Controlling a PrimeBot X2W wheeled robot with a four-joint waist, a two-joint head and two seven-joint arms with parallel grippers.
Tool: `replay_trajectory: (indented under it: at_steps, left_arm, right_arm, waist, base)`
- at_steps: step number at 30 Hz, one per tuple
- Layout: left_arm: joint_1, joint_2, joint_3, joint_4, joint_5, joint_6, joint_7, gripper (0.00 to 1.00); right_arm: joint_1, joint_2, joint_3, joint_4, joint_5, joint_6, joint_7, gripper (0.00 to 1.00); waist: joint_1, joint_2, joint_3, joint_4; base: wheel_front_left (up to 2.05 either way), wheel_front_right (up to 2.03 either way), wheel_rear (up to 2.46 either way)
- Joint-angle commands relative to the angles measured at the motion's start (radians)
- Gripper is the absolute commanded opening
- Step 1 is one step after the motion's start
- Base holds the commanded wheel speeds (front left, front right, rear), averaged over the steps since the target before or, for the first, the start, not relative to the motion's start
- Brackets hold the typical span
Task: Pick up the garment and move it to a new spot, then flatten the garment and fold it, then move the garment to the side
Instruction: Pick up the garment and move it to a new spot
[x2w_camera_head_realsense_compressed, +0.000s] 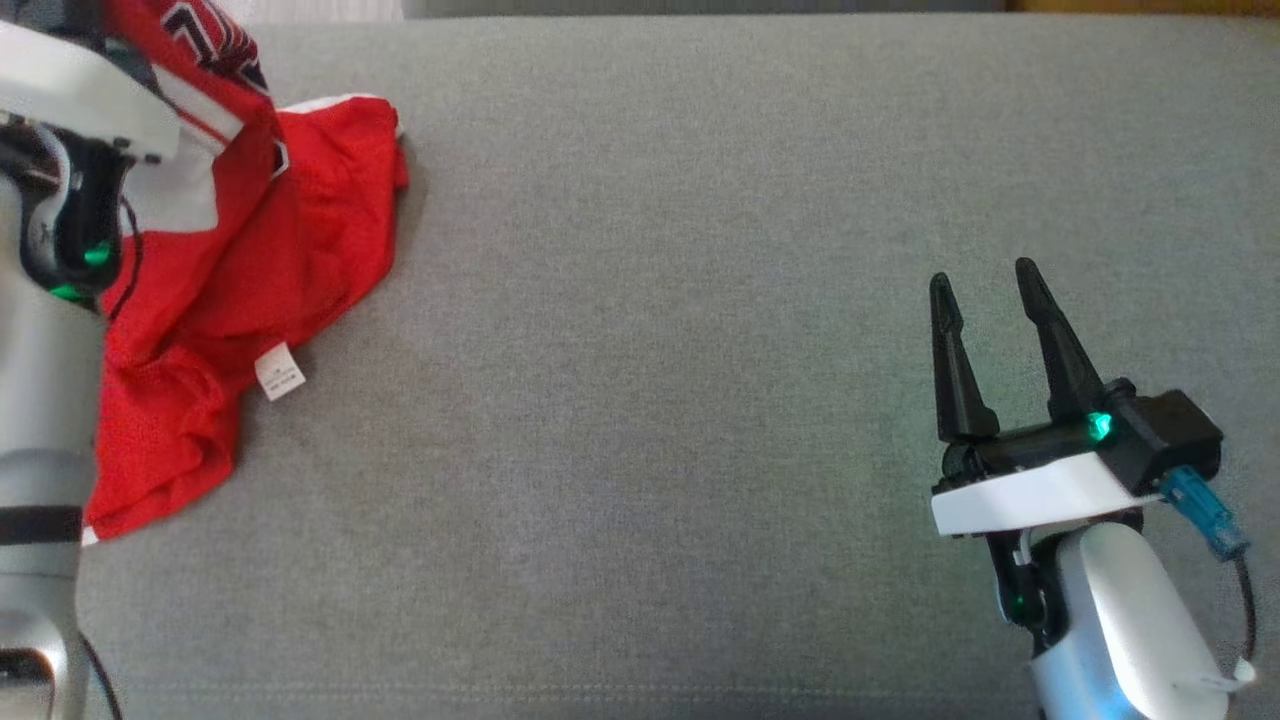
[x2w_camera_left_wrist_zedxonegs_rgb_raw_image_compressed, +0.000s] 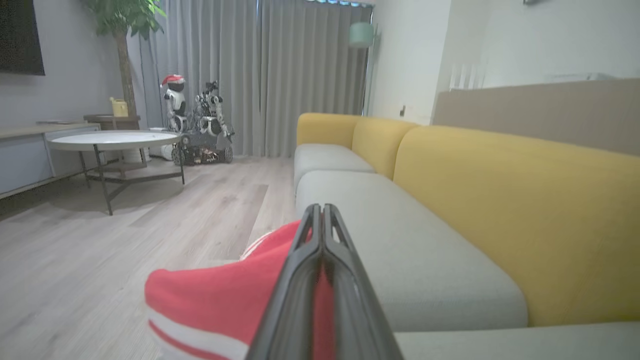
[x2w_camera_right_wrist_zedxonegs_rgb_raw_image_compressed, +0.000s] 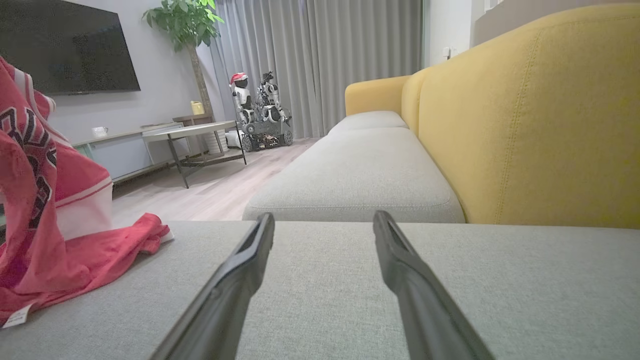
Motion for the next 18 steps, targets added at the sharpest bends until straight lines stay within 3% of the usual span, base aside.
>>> replay_trajectory:
  at_steps: [1,11,18]
  left_arm:
    - [-0.024,0.037,0.041,-0.074,-0.009,0.012,-0.007,0.0]
    - [0.004,-0.018,0.001,-0.338,-0.014,0.076,0.072,0.0]
    - [0.013,-0.057,-0.058,-0.425,0.017,0.123,0.128,0.0]
  right_arm:
    - [-0.012,-0.002,0.023,-0.029,0.01,0.002,-0.006,1.0]
    - [-0.012,-0.002,0.011,-0.041,0.026,0.002,-0.006,1.0]
    - [-0.024,-0.002,0.01,-0.053,0.034,0.002,-0.006,1.0]
  waist:
    - [0.0,0.0,-0.019,-0.001]
    - [0.0,0.0,-0.069,-0.063]
    - [0.0,0.0,-0.086,-0.158]
  base:
    - [0.0,0.0,0.0]
    - [0.0,0.0,0.0]
    - [0.0,0.0,0.0]
